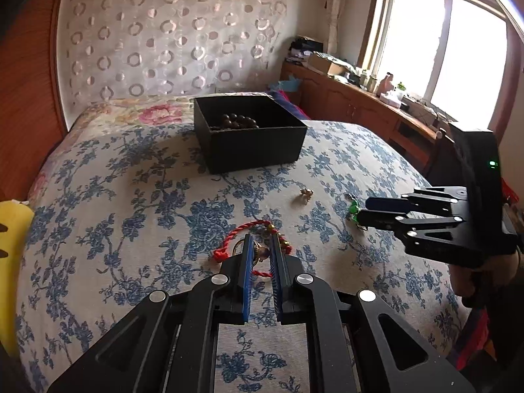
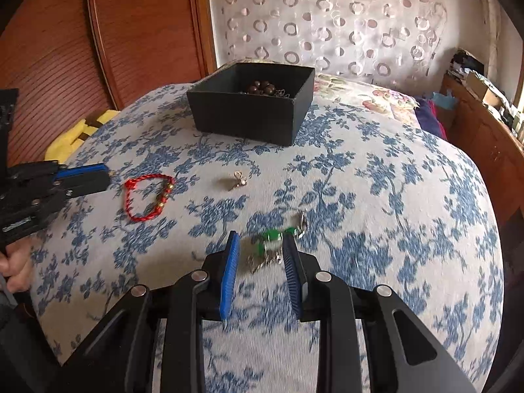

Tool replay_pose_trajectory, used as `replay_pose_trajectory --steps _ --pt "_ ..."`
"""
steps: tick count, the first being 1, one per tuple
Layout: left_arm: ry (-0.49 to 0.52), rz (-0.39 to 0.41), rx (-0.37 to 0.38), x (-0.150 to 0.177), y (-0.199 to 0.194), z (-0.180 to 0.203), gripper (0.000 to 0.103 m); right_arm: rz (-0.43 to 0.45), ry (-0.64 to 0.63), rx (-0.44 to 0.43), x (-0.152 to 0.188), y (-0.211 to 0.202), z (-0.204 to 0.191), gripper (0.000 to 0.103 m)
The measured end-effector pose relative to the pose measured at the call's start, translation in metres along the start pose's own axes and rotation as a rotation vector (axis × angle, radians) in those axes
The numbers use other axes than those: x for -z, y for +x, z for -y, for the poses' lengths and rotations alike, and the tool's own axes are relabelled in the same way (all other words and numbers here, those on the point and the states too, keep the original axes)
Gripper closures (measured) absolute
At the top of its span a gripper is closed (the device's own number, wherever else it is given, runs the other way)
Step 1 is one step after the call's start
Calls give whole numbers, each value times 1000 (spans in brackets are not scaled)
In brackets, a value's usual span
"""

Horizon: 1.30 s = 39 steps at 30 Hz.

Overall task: Organize jewelry
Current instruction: 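Grasp the green pendant with the right tool while the left grasps the gold charm, then carry both pieces into the black box and open both tools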

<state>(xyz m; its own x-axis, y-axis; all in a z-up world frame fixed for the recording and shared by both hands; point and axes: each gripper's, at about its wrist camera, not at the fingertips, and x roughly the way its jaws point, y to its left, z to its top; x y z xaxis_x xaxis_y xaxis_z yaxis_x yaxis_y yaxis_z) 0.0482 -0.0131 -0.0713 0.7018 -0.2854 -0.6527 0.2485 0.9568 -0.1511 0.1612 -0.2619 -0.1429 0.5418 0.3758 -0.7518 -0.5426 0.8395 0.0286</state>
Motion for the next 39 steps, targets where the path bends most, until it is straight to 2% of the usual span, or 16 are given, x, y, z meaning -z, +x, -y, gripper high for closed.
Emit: replay_pose_trajectory --steps 7,8,9,15,29,39 --pt "-20 7 -4 2 -2 -9 94 -41 -56 70 -7 19 -7 74" --pt "-21 8 -5 2 -2 -9 94 -42 -56 71 -7 19 -7 76" --pt "-21 8 -5 2 -2 -10 94 -41 -59 81 -7 19 -7 84" --pt "-17 10 -7 1 -3 -10 94 -32 -58 72 -6 15 -2 88" --pt "16 22 -19 -12 -4 -3 94 108 -58 28 -30 -33 -4 88" --pt "47 33 -24 -33 4 -3 94 150 -131 50 -58 -46 -10 88"
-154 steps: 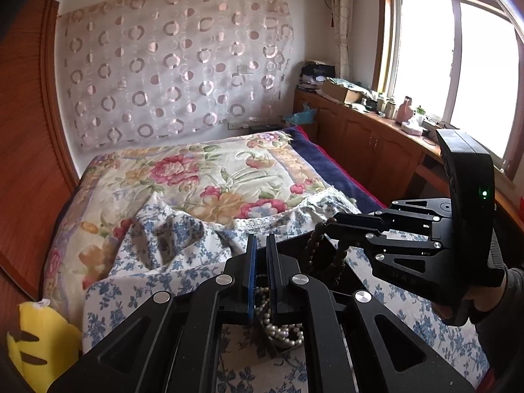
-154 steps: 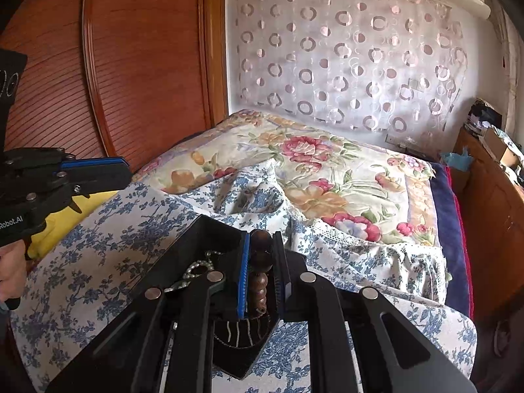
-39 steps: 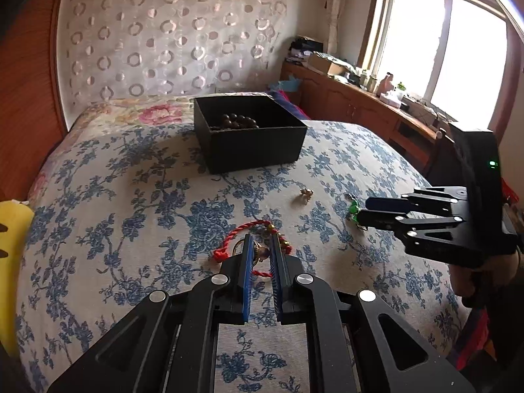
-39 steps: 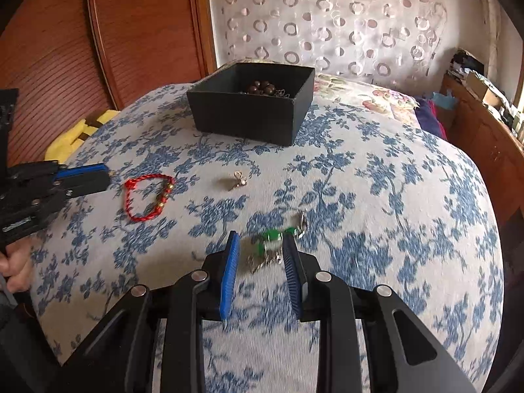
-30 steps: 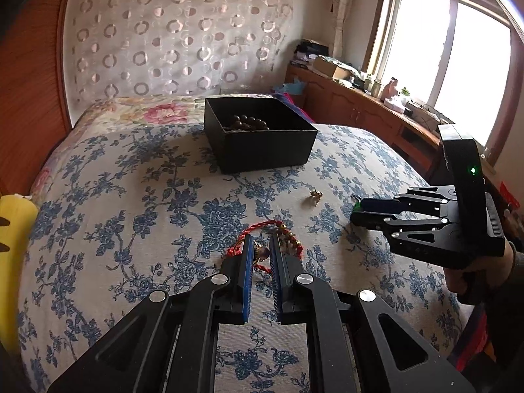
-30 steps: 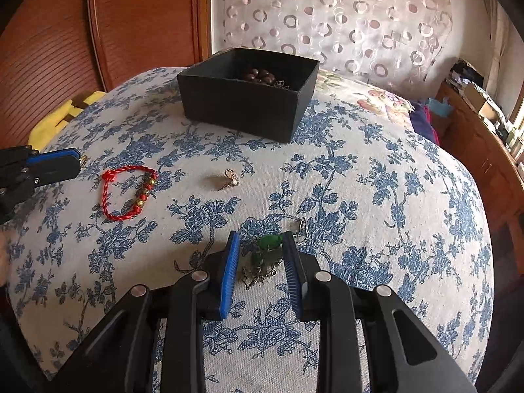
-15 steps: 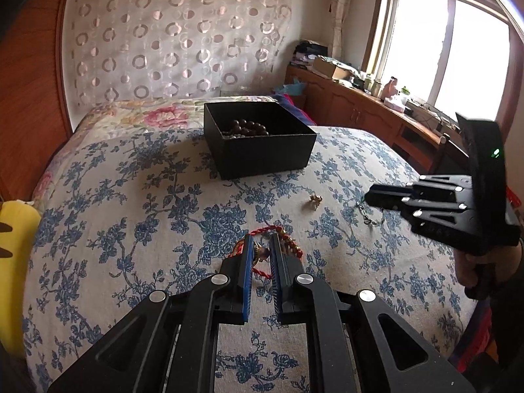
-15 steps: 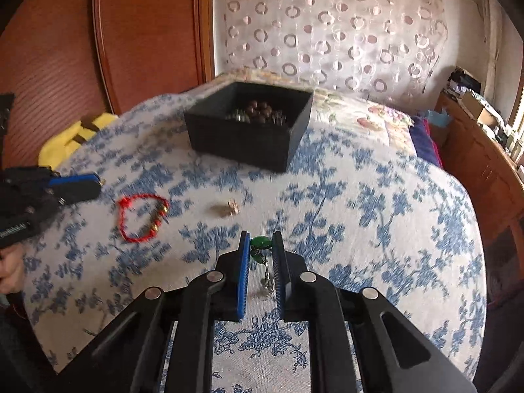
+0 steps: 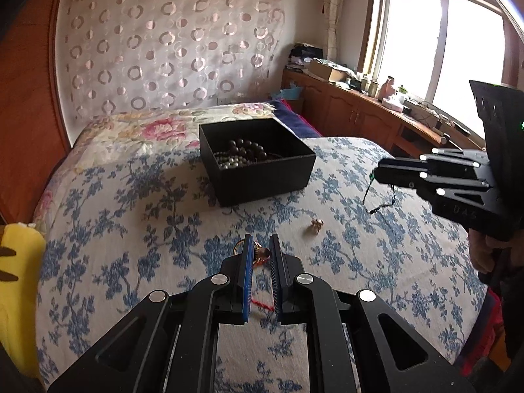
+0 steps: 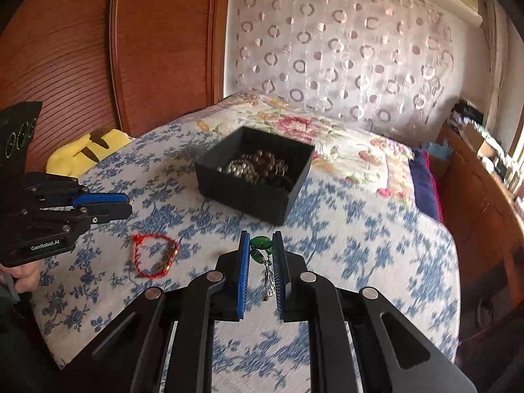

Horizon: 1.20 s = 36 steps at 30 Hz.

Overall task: Organize jewelry
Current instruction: 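Carry both pieces into the black box and open both tools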

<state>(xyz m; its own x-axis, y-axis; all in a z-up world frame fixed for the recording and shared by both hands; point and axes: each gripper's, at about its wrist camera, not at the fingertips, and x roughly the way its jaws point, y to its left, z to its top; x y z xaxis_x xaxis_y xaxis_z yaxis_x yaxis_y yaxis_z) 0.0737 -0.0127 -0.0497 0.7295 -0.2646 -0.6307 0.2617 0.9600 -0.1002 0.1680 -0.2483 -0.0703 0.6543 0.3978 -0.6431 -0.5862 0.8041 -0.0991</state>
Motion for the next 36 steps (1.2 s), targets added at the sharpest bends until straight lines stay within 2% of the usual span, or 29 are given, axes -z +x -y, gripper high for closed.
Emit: replay_pose_trajectory --steps 9,20,29,36 --pt "18 4 0 -24 14 -6 94 61 -18 -34 -36 9 12 88" --pt "15 14 -1 -62 33 -17 94 95 -13 -100 -78 48 23 88" --pt "24 11 -9 -88 55 -25 94 85 -2 -114 -96 79 34 88" --pt "31 -5 -5 -95 71 -26 94 61 5 -116 -99 102 44 87"
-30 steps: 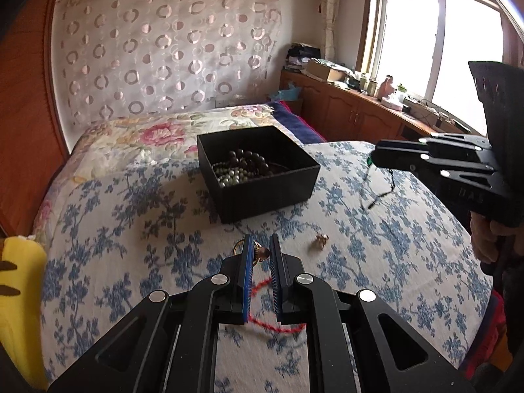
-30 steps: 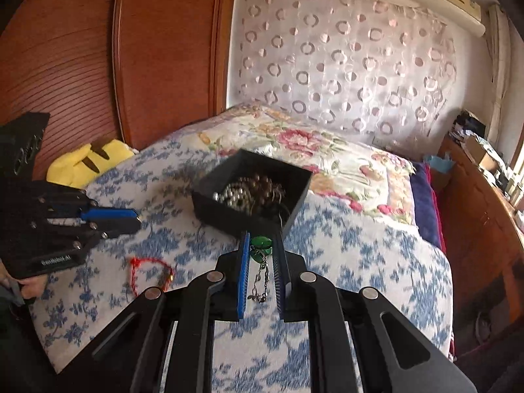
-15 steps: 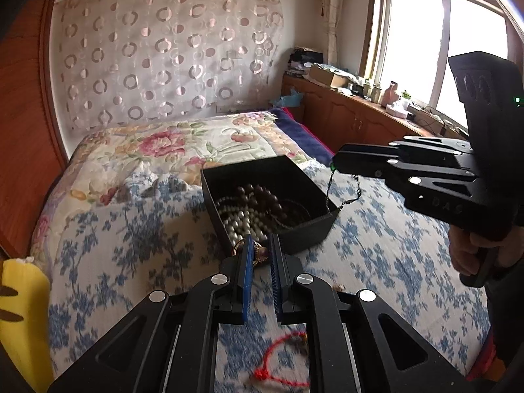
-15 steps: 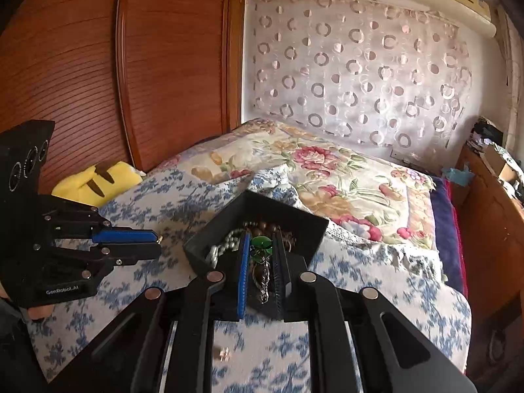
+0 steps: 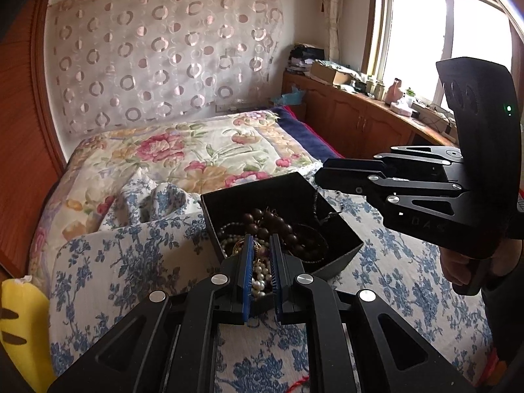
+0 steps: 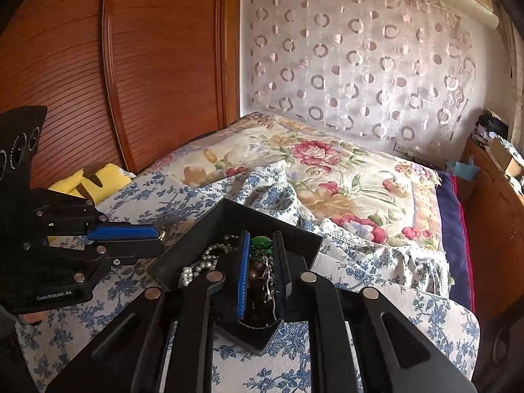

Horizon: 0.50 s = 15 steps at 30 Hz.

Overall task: Organize jewelry
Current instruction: 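Carry both pieces into the black box and open both tools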

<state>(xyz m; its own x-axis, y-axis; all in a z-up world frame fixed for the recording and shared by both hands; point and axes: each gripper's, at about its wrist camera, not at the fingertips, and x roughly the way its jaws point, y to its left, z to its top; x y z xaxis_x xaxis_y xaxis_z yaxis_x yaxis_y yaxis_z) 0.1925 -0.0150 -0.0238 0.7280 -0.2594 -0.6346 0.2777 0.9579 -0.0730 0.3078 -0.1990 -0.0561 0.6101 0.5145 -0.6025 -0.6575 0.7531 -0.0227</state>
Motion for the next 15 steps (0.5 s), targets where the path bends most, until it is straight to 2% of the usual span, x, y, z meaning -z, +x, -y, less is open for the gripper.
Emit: replay_pose_trajectory --steps 5,15 --pt "-4 -13 2 -4 11 -3 94 -17 7 -2 4 11 6 85" --pt "13 -13 18 -17 22 0 94 -12 42 20 16 1 16 85"
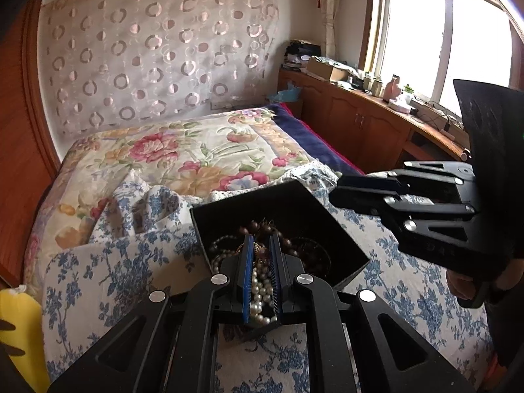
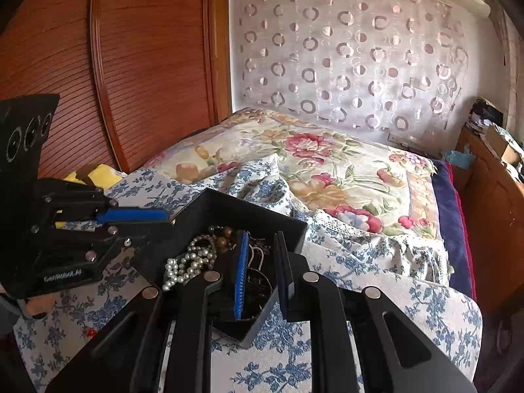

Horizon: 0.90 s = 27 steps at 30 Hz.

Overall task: Organize jewelry
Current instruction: 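Carry both pieces into the black box and open both tools, then withdraw both tools back toward the red string bracelet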

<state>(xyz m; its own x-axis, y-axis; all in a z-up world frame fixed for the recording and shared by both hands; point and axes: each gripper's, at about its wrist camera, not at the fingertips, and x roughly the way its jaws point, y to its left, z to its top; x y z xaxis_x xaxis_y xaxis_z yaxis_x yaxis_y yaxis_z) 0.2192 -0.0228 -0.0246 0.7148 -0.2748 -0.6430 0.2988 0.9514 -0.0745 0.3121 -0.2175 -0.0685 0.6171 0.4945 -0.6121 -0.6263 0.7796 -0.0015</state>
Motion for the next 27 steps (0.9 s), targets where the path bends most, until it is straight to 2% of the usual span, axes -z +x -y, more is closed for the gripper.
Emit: replay_pose_trajectory --steps 10,12,14,17,20,22,24,27 --pt "21 12 0 -13 5 8 94 -14 24 25 19 -16 2 85" --pt "19 12 0 -12 5 8 78 -15 28 26 23 -20 0 85" --pt "20 16 3 -12 4 8 69 -19 28 20 28 -24 -2 85" --pt "20 13 -1 -10 2 8 65 -22 23 19 34 -28 -8 83" --pt "16 17 -4 -6 -4 9 55 -15 28 6 40 -35 -13 77" --pt "12 19 -6 -2 -9 7 52 -13 31 -5 45 -40 -19 74" --pt "7 23 -9 3 -15 6 42 -18 30 -15 50 -43 -24 73" --pt "10 12 -19 13 -22 3 41 -40 26 -33 61 -45 -33 71"
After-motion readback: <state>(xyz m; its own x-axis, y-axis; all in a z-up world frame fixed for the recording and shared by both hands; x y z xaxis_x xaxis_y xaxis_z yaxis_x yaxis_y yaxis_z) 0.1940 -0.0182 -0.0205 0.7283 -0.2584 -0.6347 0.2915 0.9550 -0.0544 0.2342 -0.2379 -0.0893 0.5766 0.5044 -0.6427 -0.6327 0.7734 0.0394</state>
